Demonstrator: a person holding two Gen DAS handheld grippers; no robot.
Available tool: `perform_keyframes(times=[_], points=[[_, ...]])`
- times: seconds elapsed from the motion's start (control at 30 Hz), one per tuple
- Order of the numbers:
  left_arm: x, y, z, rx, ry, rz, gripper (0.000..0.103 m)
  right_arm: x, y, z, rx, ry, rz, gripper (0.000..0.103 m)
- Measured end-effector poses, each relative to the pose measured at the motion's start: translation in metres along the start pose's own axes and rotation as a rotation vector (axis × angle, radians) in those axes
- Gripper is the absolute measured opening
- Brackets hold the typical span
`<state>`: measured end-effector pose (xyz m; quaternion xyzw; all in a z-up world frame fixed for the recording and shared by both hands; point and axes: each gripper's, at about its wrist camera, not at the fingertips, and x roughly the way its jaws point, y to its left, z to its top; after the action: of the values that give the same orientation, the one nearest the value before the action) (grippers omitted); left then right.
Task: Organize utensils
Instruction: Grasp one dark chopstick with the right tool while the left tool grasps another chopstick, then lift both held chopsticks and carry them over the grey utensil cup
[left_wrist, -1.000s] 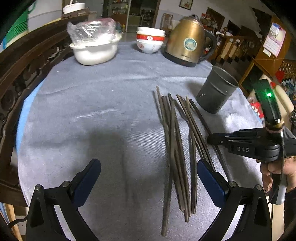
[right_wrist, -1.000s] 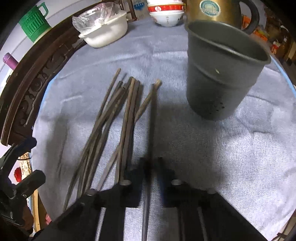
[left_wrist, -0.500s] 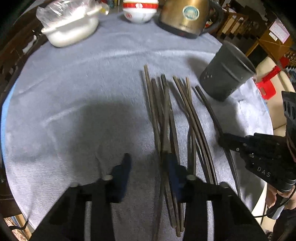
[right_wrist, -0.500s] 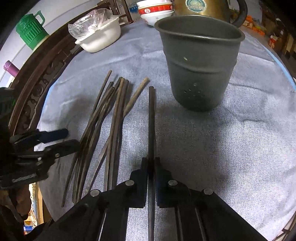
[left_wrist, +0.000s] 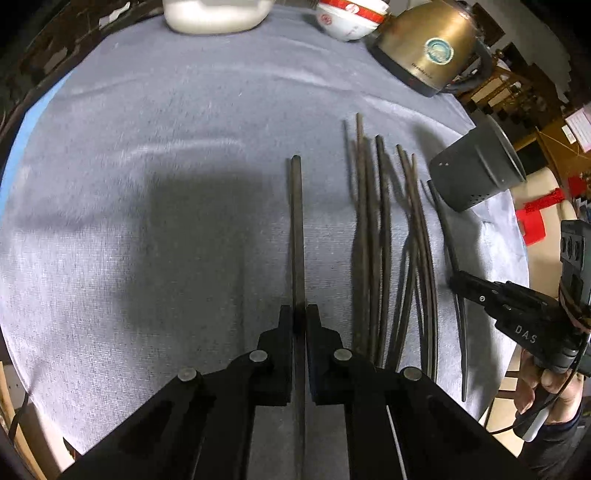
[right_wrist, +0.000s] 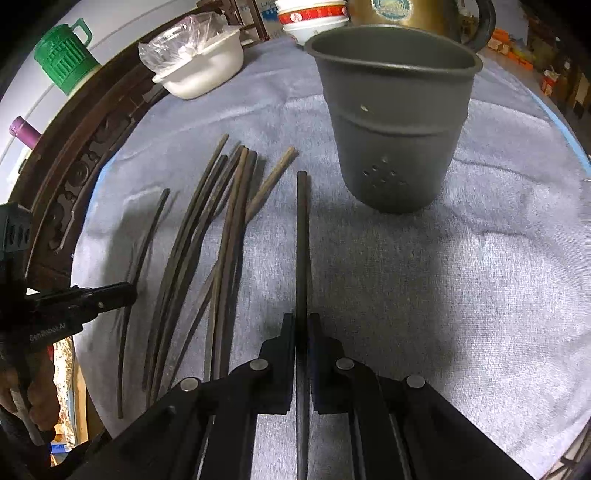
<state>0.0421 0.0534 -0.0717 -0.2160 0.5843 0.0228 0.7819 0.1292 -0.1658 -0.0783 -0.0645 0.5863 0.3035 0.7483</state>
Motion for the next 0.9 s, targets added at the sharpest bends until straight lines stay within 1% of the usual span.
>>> perform_keyframes(times=[0.07, 0.13, 0.17, 0.2, 0.27, 0.37, 0.43, 0.47, 0.5, 0.53, 0.57, 0.67, 0.73, 0.83, 0.9], points=[[0.002, 0.001, 0.006, 0.010, 0.012, 0.018, 0.011, 0.001, 0.002, 0.005, 0.000, 0.033, -0.011, 0.010], [0.000, 0.001, 0.015, 0.017, 0.031, 0.009, 0.035, 0.003, 0.004, 0.011, -0.007, 0.060, -0.041, 0.011], [0.000, 0.002, 0.021, 0.021, 0.032, 0.012, 0.041, 0.003, 0.006, 0.015, -0.012, 0.065, -0.063, 0.013], [-0.001, 0.001, 0.026, 0.031, 0.022, 0.045, 0.049, 0.002, 0.008, 0.018, -0.016, 0.068, -0.080, 0.016], [-0.002, 0.000, 0.034, 0.051, 0.016, 0.075, 0.050, 0.000, 0.010, 0.026, -0.024, 0.069, -0.098, 0.017], [0.003, 0.003, 0.045, 0.041, 0.051, 0.088, 0.050, 0.003, 0.011, 0.037, -0.020, 0.073, -0.118, 0.018], [0.007, 0.000, 0.052, 0.048, 0.069, 0.103, 0.048, 0.012, 0.013, 0.045, -0.009, 0.103, -0.133, 0.018], [0.007, -0.002, 0.053, 0.061, 0.074, 0.122, 0.045, 0.011, 0.015, 0.046, -0.014, 0.090, -0.140, 0.018], [0.009, -0.004, 0.056, 0.071, 0.082, 0.128, 0.028, 0.013, 0.017, 0.049, -0.023, 0.100, -0.145, 0.018], [0.010, -0.004, 0.058, 0.073, 0.094, 0.121, 0.007, 0.013, 0.019, 0.050, -0.027, 0.097, -0.145, 0.016], [0.011, -0.002, 0.059, 0.063, 0.112, 0.101, 0.007, 0.014, 0.022, 0.051, -0.030, 0.098, -0.137, 0.007], [0.007, 0.006, 0.056, 0.038, 0.103, 0.052, 0.006, 0.010, 0.024, 0.045, -0.021, 0.075, -0.121, 0.007], [0.000, 0.017, 0.051, 0.015, 0.082, 0.022, 0.006, -0.002, 0.020, 0.035, 0.004, 0.026, -0.092, 0.007], [-0.023, 0.027, 0.042, -0.015, -0.002, -0.017, 0.005, -0.034, 0.013, 0.019, 0.055, -0.098, -0.042, 0.007], [-0.050, 0.030, 0.035, -0.038, -0.108, -0.045, 0.005, -0.056, 0.009, 0.010, 0.096, -0.198, -0.028, 0.007]])
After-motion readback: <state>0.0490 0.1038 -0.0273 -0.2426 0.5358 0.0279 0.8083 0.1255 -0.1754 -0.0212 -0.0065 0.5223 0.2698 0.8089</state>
